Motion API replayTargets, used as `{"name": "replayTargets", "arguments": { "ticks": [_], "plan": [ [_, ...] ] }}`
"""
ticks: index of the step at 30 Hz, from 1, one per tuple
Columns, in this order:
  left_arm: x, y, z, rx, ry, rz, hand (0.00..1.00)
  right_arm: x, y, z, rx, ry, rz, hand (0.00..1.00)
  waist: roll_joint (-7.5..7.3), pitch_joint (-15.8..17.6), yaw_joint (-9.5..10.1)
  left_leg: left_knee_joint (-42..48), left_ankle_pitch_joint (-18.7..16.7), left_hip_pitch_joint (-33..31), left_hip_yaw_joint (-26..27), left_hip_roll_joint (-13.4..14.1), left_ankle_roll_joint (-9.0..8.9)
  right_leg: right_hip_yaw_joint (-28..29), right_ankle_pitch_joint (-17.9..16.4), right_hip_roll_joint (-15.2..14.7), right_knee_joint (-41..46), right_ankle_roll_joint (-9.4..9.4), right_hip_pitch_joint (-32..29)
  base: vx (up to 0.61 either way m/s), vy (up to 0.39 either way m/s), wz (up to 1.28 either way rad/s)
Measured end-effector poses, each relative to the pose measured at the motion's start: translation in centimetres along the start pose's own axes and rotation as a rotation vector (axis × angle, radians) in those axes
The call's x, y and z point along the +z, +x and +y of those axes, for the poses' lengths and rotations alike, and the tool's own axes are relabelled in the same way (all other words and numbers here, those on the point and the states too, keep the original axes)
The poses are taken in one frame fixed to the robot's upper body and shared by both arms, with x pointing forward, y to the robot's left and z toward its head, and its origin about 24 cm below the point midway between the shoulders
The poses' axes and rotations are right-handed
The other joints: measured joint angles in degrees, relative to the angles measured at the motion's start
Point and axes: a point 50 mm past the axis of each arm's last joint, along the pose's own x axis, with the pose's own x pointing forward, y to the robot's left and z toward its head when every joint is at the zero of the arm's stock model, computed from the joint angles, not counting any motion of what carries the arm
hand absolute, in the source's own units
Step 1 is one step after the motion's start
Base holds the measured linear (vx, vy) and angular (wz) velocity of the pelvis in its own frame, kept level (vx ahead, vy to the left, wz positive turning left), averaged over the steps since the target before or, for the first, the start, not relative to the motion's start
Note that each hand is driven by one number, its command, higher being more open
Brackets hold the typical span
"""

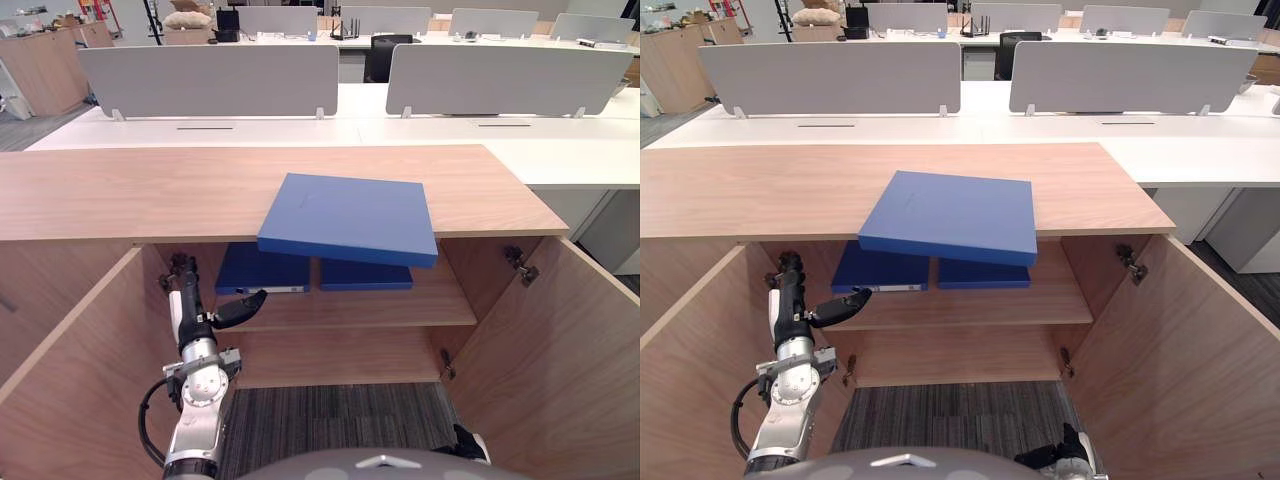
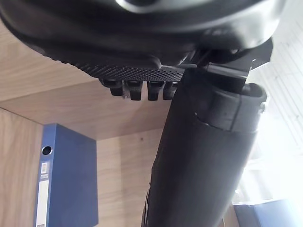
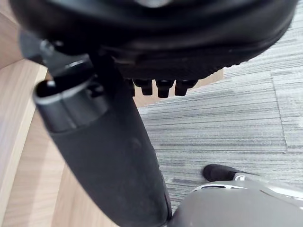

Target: Walk over to the cabinet, pick up the folder, carry it to the office cabinet, place the folder inside the office cabinet, then close the office cabinet door

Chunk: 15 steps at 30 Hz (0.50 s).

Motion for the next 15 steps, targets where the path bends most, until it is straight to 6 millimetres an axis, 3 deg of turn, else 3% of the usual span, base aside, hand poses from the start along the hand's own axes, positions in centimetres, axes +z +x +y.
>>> {"name": "replayTargets", "arguments": {
  "ticks": [15],
  "plan": [
    [1.6,0.2,0.3,-0.017,0.021,-0.082,1.00,-0.4,-0.1,-0.1,0.000,-0.003,0.012,1.00,0.31,-0.46,-0.56,0.02,-0.09,0.99,0.03,0.16,-0.13,0.08,-0.29,0.14,0.29,-0.10,0.82,0.00,-0.001,0.00]
  ]
}}
